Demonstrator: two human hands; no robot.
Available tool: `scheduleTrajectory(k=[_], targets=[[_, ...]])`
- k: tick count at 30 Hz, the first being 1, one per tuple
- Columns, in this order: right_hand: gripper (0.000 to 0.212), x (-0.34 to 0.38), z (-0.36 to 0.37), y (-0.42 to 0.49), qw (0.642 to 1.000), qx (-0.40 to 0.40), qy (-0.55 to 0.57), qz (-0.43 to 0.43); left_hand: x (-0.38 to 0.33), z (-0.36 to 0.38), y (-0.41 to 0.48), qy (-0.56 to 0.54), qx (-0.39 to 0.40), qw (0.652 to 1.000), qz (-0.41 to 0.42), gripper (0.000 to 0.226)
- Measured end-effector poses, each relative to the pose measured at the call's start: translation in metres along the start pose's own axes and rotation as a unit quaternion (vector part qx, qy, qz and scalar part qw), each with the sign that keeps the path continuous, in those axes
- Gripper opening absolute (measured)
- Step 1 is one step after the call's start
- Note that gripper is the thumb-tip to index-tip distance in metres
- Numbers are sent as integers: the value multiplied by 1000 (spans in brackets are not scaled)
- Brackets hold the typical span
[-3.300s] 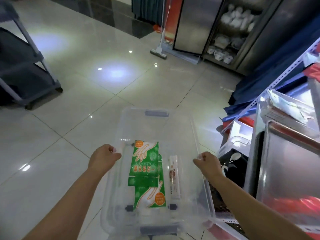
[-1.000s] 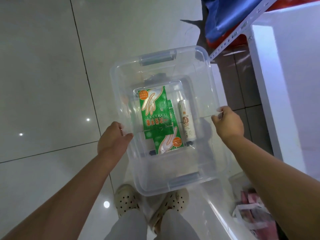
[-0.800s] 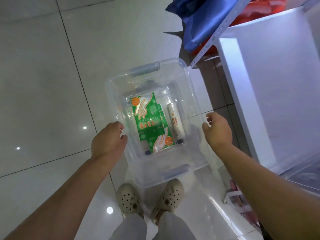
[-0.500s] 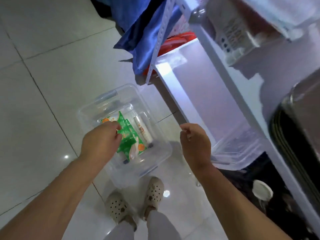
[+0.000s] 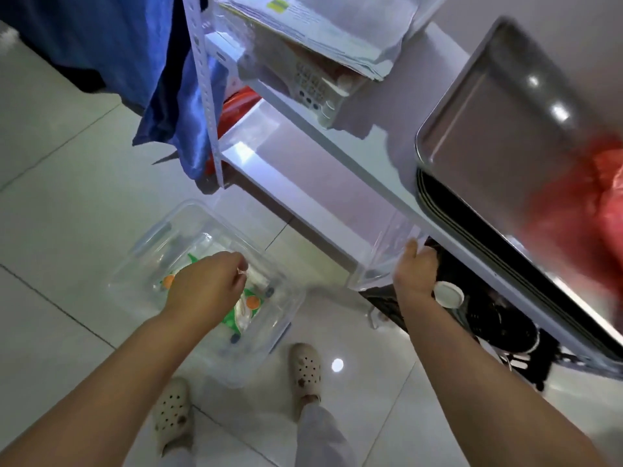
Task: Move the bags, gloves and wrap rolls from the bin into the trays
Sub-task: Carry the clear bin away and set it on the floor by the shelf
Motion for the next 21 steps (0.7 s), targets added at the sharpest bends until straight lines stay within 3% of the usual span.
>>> scheduleTrajectory(k=[3, 8, 12, 16, 21], targets=[[48, -2, 15, -1, 996, -34, 68, 39, 32, -4, 0, 7, 9, 1000, 10, 18], [23, 20, 50, -39, 996, 15, 92, 0, 91, -14, -7, 24, 30, 999, 19, 16], [24, 46, 70, -108, 997, 15, 60, -55, 120, -35, -6, 35, 15, 998, 42, 16], [19, 68, 89, -180, 985, 68, 22, -158, 128, -56, -10, 33, -5, 996, 83, 16], [28, 79, 111, -251, 940, 166, -52, -294, 115, -55, -19, 33, -9, 989, 145, 30]])
Point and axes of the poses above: each hand's wrist, its own y-axis towards the middle knuckle, its own z-axis out of the palm, x = y × z, the point moved 8 cm from there along y, towards the middle knuckle, and after that the axes turned 14 degrees about -z, right-handed, at the moved point
